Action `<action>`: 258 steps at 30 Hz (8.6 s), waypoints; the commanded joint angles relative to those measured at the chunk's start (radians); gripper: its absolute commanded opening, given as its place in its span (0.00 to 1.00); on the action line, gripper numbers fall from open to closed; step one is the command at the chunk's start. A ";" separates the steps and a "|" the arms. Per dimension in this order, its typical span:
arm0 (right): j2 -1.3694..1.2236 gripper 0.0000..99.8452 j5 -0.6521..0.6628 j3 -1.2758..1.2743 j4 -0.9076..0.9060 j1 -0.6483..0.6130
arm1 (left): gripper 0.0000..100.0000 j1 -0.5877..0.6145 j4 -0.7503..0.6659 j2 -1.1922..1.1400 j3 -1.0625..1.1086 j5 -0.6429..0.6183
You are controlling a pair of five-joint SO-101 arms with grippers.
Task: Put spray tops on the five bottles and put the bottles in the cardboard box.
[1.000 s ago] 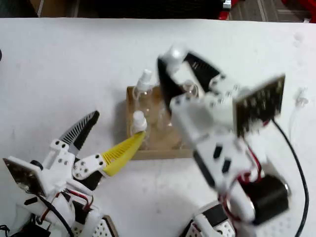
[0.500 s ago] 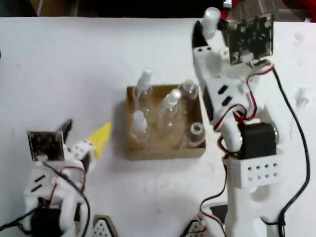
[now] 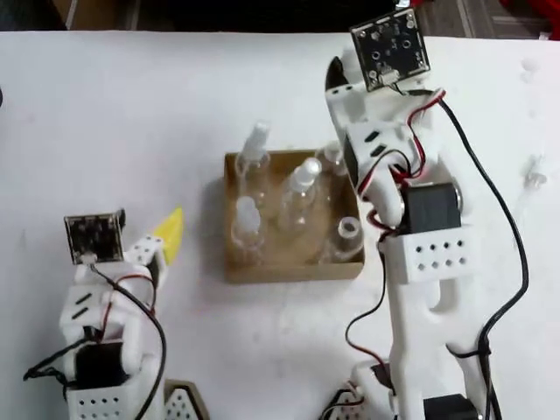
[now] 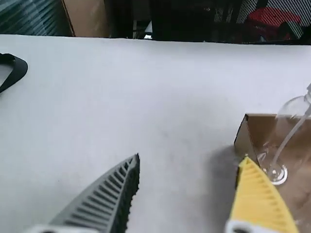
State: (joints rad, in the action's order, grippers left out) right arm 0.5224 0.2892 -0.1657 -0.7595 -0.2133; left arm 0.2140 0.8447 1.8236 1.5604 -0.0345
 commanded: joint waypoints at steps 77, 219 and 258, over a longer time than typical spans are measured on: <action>-0.685 0.17 -0.161 0.505 -0.125 0.690 | 0.29 0.013 -0.037 0.008 0.011 0.009; 0.228 0.02 -0.143 0.450 -0.598 -0.051 | 0.37 -0.074 0.187 0.008 -0.437 -0.069; 0.565 0.01 -0.143 -0.364 -0.298 -0.050 | 0.17 0.062 -0.307 0.007 0.130 -0.069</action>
State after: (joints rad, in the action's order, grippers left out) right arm 1.0794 0.1389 -0.5355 -1.0449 -0.2624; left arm 0.2693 0.5654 1.8220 1.6909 -0.1112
